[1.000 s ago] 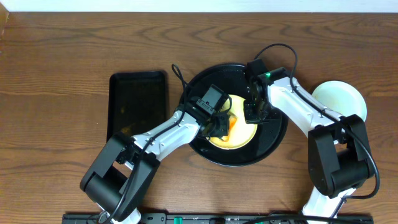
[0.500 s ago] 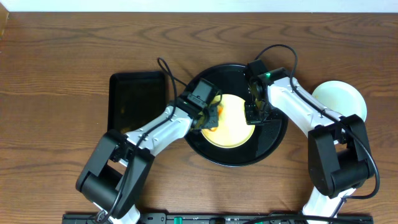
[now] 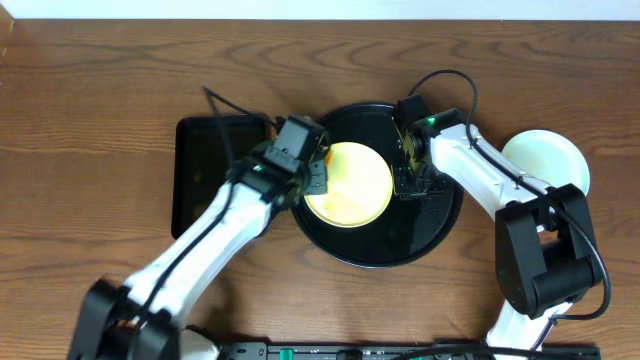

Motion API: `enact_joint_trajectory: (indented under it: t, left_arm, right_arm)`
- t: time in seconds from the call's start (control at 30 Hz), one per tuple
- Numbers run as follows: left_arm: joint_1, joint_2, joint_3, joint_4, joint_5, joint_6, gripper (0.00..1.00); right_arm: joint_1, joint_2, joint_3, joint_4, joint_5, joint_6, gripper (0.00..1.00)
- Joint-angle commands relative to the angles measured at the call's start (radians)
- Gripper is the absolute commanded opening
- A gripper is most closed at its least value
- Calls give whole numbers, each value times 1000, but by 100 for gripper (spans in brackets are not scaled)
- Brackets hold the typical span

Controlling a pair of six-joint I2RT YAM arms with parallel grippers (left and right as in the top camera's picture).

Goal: Clean dirty plates on tray and stack at the side
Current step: 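Bring the sponge over and scrub the yellow plate with the left gripper, then return the sponge to the black rectangular tray with the left gripper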

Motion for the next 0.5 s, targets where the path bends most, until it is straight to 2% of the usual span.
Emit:
enact_joint_trajectory:
  t: [0.0,0.13,0.33,0.47]
  left_arm:
    - [40,-33,14,-52,-65,61,8]
    - [114,-39,14,-111,-84,75,8]
    - [274,-38,14,-125,-95,93,8]
    - [369,-17,2,-121,-62,112,8]
  right_arm:
    - [6,-11,-6,27,-21,-3,32]
    - [6,-11,-3,90,-93,-3,34]
    - [6,-11,-2,169,-179,-3,44]
    - [8,-11,-3,175,-212,-3,44]
